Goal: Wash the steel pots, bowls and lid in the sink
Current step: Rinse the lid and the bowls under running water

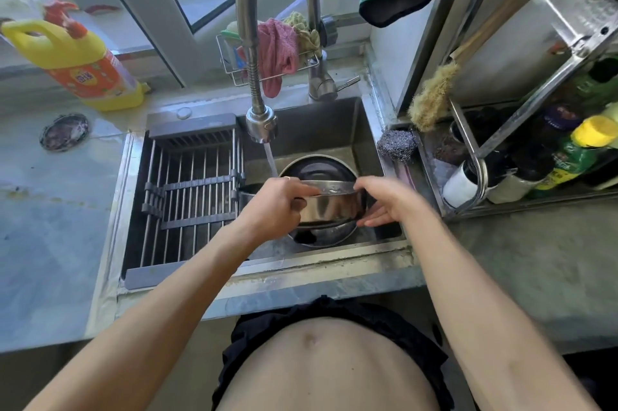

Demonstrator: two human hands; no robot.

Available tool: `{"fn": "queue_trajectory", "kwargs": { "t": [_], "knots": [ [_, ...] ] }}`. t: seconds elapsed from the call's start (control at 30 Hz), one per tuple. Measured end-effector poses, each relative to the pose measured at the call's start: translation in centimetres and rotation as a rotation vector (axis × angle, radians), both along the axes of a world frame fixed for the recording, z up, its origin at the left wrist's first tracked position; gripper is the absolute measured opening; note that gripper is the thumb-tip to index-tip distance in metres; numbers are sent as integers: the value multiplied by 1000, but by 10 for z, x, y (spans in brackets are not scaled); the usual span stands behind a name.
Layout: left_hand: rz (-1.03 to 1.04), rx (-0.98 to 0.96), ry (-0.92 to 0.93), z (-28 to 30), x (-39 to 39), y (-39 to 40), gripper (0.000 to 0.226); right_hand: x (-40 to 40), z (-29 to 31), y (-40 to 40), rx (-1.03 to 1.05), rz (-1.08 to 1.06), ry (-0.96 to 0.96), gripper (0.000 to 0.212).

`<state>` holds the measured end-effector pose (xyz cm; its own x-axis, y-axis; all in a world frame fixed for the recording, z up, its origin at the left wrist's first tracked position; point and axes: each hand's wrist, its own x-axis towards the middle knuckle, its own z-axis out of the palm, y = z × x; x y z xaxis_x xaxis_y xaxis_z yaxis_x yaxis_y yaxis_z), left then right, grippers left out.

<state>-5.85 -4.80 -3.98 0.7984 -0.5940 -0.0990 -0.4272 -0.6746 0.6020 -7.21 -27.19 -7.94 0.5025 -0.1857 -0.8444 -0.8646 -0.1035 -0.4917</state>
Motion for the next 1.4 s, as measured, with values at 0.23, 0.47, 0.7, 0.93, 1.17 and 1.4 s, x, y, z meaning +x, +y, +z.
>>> {"fn": "queue_trajectory", "kwargs": {
  "t": [0.23, 0.47, 0.7, 0.93, 1.17, 1.4],
  "knots": [
    [-347, 109, -225, -6, -5, 23, 38, -28, -40, 26, 237, -239, -7, 20],
    [-368, 263, -349, -16, 12, 55, 15, -23, -44, 46, 311, -459, -97, 26],
    [-199, 465, -417, -58, 19, 65, 24, -15, -34, 50, 158, -599, -266, 36],
    [11, 590, -202, -98, 11, 39, 48, -21, -1, 51, -240, -317, -481, 54],
    [152, 401, -61, -98, 7, 30, 29, -6, 18, 36, -588, 40, -545, 59],
    [288, 142, -258, -40, 33, 48, 20, -3, -6, 33, -47, -324, -308, 24]
  ]
}}
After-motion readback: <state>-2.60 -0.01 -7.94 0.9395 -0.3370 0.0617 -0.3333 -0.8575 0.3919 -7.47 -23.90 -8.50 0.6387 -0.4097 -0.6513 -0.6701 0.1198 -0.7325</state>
